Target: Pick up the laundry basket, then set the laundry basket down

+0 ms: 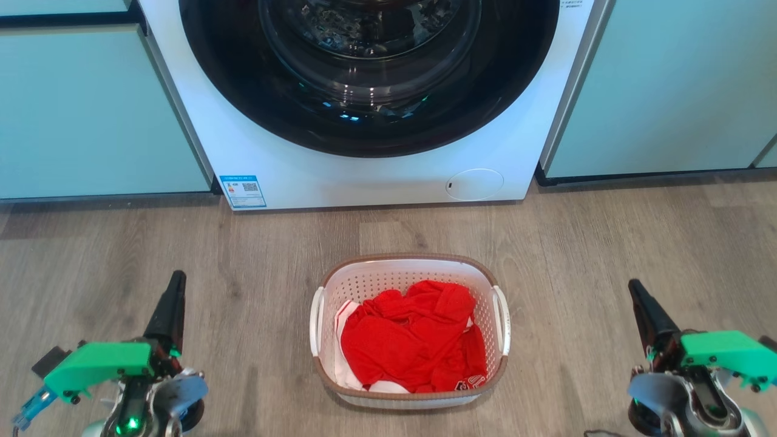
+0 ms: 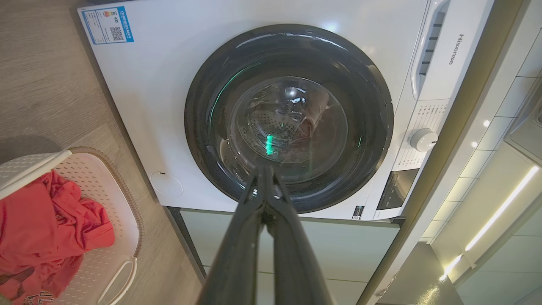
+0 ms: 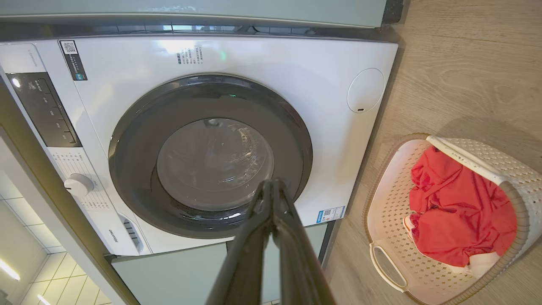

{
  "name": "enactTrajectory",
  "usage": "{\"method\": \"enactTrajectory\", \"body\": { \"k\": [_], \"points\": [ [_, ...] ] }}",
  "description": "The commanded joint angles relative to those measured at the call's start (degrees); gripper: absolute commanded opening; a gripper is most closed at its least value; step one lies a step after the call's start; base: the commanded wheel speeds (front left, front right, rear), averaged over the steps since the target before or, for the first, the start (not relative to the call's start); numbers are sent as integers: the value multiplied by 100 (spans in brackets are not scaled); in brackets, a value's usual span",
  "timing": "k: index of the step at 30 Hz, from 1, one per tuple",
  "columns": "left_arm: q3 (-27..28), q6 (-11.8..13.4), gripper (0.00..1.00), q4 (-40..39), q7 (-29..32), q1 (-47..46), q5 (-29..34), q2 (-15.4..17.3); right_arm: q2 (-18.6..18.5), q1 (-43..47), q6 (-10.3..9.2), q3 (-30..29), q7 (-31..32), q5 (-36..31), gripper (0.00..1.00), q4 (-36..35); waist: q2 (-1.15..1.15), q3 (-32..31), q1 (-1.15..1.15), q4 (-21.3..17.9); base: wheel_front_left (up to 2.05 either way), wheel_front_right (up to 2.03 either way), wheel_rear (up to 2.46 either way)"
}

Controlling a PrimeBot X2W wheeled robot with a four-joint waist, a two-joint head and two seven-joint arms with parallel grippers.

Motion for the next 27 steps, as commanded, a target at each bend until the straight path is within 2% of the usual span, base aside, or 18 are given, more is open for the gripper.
{"method": "enactTrajectory", "body": {
  "k": [1, 27],
  "points": [
    [197, -40, 0, -176, 56, -296, -16, 77, -123, -331, 14, 82, 42, 28, 0, -181, 0, 0, 0, 1, 0, 0, 0],
    [258, -40, 0, -172, 105, -301, 35, 33, -95, -335, 14, 42, 74, -5, 0, -179, 0, 0, 0, 1, 0, 0, 0]
  ]
}}
